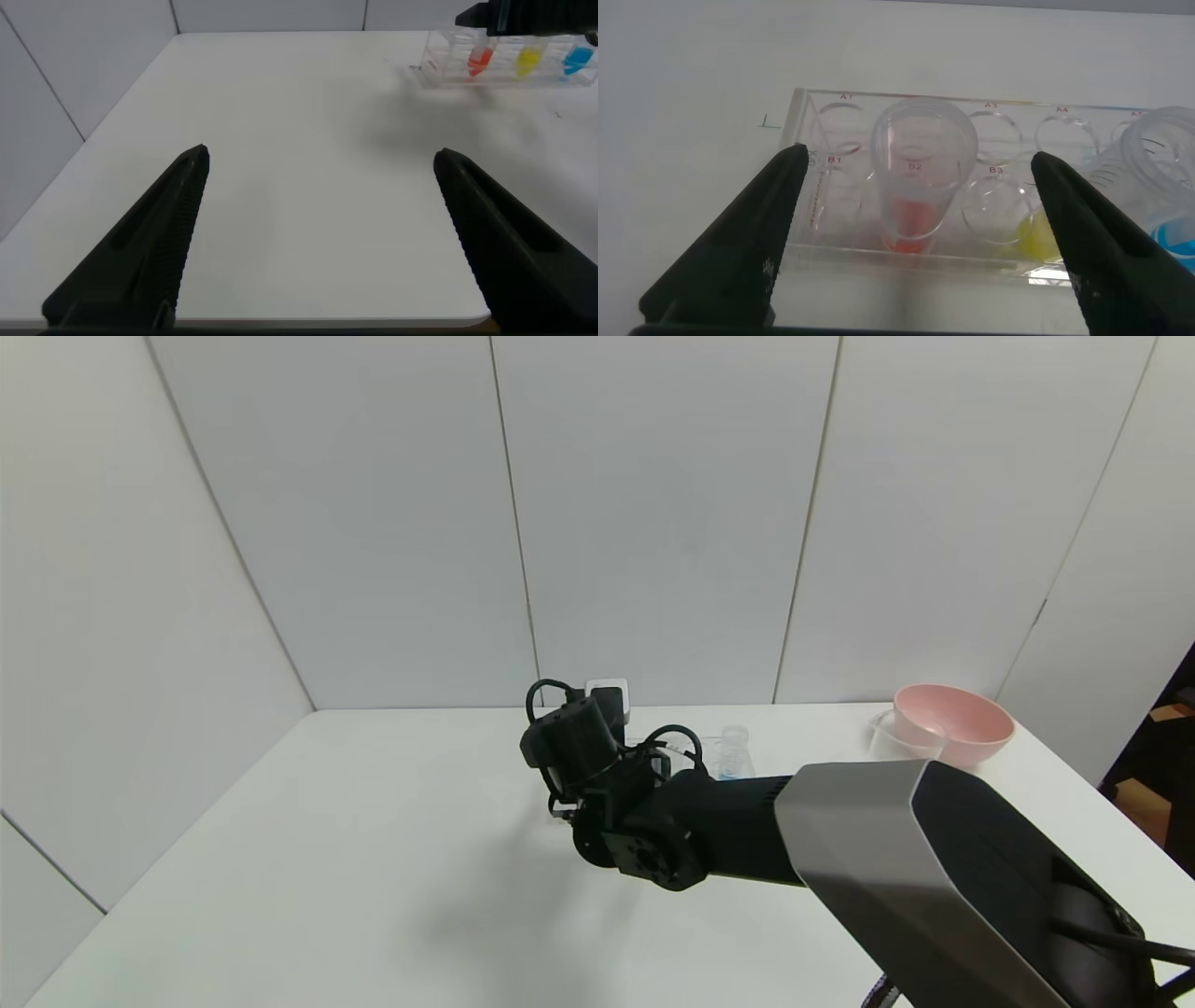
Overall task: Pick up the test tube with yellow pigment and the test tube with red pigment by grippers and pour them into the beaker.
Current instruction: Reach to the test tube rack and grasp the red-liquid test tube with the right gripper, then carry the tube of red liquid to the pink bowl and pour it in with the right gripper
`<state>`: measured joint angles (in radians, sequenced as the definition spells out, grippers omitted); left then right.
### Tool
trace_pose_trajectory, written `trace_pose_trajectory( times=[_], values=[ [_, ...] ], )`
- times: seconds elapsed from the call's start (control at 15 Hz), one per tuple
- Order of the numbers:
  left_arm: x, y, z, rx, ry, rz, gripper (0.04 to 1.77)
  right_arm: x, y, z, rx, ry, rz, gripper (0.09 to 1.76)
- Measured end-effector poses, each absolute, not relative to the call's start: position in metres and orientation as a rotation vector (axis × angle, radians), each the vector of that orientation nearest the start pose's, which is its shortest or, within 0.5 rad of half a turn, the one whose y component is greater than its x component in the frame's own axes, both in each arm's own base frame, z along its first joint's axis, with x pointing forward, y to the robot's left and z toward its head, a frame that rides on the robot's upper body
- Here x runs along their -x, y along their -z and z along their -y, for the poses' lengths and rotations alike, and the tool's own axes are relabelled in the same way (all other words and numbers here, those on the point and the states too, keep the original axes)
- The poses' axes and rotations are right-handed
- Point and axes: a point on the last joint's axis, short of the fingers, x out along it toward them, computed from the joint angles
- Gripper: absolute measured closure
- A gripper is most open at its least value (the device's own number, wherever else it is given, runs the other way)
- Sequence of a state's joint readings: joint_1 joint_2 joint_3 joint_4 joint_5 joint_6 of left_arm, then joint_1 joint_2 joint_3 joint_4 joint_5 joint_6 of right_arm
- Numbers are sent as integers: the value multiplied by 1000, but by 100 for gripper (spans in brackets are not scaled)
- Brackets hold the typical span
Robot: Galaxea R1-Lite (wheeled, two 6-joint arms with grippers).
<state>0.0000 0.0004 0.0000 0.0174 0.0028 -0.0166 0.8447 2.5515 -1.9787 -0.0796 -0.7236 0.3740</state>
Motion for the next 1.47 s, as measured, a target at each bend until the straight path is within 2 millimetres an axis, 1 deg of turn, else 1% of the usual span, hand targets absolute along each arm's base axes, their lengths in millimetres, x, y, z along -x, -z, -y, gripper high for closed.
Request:
trace_pose_trajectory(
  times=[0.13,0.2,0.27,0.4,0.6,0.67,0.73,1.27,1.47],
  values=[
    [23,-74,0,17,-3,-18,9,-358,-90,-381,-22,-51,-364,14],
    [23,-74,0,17,-3,-18,9,-358,-90,-381,-23,-51,-364,23],
    [23,-74,0,17,-3,-18,9,-358,-90,-380,-23,-50,-363,41],
    [23,-74,0,17,-3,-18,9,-359,-90,-380,-24,-47,-363,72],
    [23,-74,0,17,-3,-18,9,-359,-90,-379,-21,-45,-365,105],
    [23,-74,0,16,-3,-18,9,-359,-90,-379,-20,-45,-365,113],
    [23,-74,0,17,-3,-17,9,-359,-90,-379,-21,-45,-364,134],
    [23,-74,0,17,-3,-18,9,-358,-90,-379,-12,-46,-368,134],
    [23,-74,0,17,-3,-18,9,-357,-95,-378,-12,-47,-367,133]
  ],
)
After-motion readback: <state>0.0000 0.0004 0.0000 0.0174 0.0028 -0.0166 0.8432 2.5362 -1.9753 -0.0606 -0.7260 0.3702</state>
